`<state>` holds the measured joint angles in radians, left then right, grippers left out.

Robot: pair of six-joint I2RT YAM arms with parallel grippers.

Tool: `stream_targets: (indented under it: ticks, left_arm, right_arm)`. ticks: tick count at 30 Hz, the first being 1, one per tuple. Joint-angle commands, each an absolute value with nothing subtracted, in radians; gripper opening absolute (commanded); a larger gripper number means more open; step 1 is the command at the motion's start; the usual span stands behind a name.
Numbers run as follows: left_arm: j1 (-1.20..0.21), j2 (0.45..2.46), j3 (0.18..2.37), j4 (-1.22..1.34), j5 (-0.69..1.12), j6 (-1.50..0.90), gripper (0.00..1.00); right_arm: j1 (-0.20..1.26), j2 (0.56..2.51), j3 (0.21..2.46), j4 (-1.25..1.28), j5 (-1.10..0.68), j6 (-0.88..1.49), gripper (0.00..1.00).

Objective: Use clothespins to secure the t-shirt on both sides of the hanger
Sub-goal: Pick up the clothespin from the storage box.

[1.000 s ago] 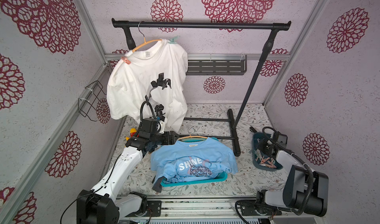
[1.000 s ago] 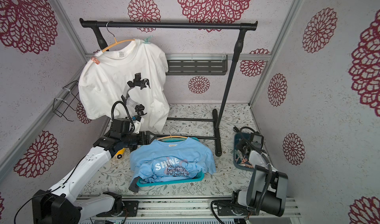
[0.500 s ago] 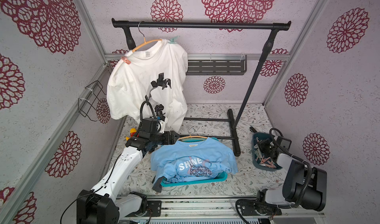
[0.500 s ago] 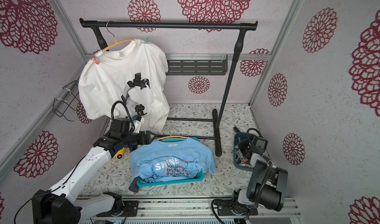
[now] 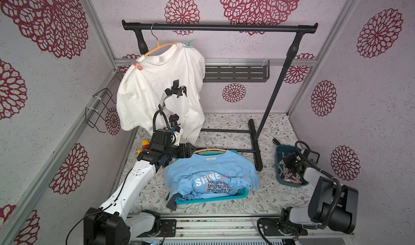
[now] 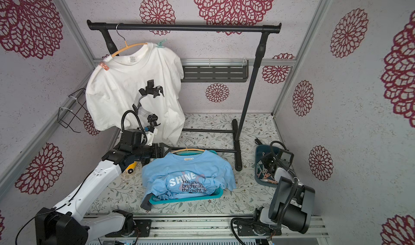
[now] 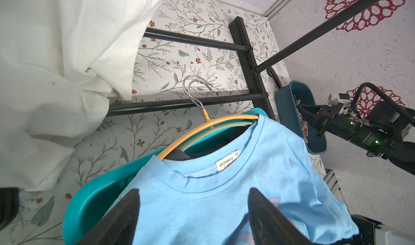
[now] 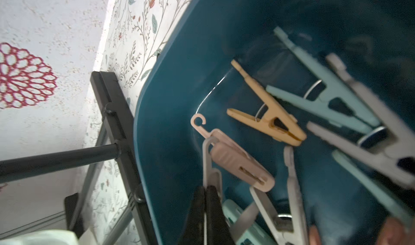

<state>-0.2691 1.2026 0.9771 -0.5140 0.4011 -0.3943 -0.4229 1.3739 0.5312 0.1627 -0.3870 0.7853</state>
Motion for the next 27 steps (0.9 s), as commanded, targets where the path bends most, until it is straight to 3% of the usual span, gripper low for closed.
stream_targets:
  ticks: [1, 4, 8, 15, 21, 27]
  left_arm:
    - [-0.262, 1.205, 0.978, -0.505, 0.399, -0.392, 0.78]
    - [-0.262, 1.204, 0.977, -0.506, 0.397, -0.39, 0.78]
    - [-0.262, 1.198, 0.977, -0.508, 0.393, -0.387, 0.78]
    - [-0.262, 1.204, 0.979, -0.51, 0.393, -0.39, 0.78]
    - [-0.264, 1.18, 0.974, -0.497, 0.366, -0.38, 0.78]
    - [-0.288, 1.16, 0.974, -0.468, 0.428, -0.379, 0.85]
  right_arm:
    - [-0.476, 1.393, 0.455, 0.224, -0.496, 0.938, 0.0]
    - [-0.472, 1.39, 0.55, -0.013, -0.422, 0.798, 0.0]
    - [-0.454, 1.3, 0.615, -0.201, -0.186, 0.657, 0.0]
    - [-0.456, 1.249, 0.635, -0.173, -0.413, 0.689, 0.0]
    - [-0.429, 1.054, 0.631, -0.169, -0.285, 0.544, 0.0]
    - [-0.354, 0.885, 0.612, -0.057, -0.388, 0.49, 0.0]
